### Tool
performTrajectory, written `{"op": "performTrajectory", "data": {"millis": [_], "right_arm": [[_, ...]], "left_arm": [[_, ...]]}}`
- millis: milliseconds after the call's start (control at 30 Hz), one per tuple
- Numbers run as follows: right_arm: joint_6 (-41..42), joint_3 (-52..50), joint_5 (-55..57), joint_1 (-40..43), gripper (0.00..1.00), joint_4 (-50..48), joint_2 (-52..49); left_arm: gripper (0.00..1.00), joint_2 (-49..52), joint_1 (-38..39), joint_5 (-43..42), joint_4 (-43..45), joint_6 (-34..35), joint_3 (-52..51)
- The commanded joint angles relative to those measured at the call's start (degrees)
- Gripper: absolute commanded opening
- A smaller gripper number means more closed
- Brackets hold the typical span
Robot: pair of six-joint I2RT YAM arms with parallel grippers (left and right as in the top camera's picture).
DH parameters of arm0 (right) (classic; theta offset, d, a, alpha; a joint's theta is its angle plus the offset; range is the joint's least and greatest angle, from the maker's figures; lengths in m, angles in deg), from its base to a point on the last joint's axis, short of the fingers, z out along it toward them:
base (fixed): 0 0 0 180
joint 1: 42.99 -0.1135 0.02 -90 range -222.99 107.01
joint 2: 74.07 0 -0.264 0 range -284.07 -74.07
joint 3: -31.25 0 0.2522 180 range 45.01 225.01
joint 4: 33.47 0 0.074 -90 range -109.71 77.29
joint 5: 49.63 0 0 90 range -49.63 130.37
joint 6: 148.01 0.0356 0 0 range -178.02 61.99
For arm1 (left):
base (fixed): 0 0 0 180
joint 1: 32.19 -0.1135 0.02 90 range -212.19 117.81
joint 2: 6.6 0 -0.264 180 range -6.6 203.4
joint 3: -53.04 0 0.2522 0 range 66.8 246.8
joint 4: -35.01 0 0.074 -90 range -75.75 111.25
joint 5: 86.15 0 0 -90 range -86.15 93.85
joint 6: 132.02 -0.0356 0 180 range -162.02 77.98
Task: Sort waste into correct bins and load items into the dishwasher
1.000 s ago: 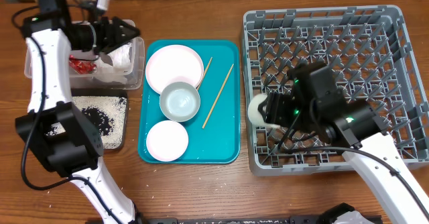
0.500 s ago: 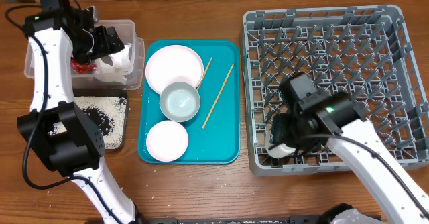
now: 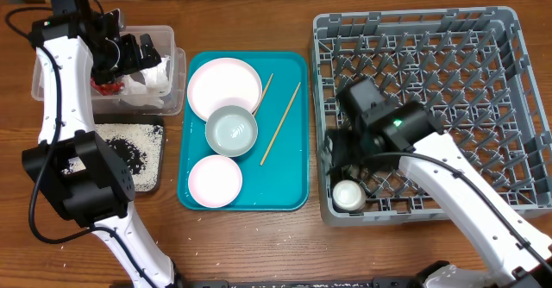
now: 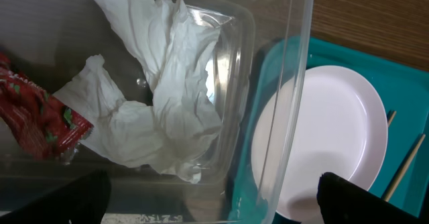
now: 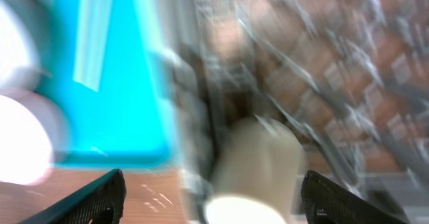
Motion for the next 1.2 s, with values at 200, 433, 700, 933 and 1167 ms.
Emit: {"op": "performTrajectory", "data": {"millis": [200,433,700,933,1167], "right_arm": [[-4.1,5.7,-0.3,-6.1,0.77,-30.7,-10.7],[-3.2,5.7,-4.9,-8.5,0.56,-38.3,-24.9],[-2.1,5.7,-12.8,-8.5,0.32,-41.0,-30.8],[-0.3,5.7,-12.9,-8.6,0.13,-41.0,-30.9],[0.7,5.7,-10.4,-9.9,0.21,-41.1,-31.9]], "left_arm": [[1.0,-0.8,0.2,0.5,0.0,-0.1,1.5],[1.0,-0.8,0.2,0.5,0.0,-0.1,1.5],[1.0,-0.8,0.0,0.5,0.0,-0.1,1.5],[1.0,-0.8,0.0,0.6,0.0,-0.1,1.5],[1.0,-0.8,0.0,0.5,0.0,-0.1,1.5]]}}
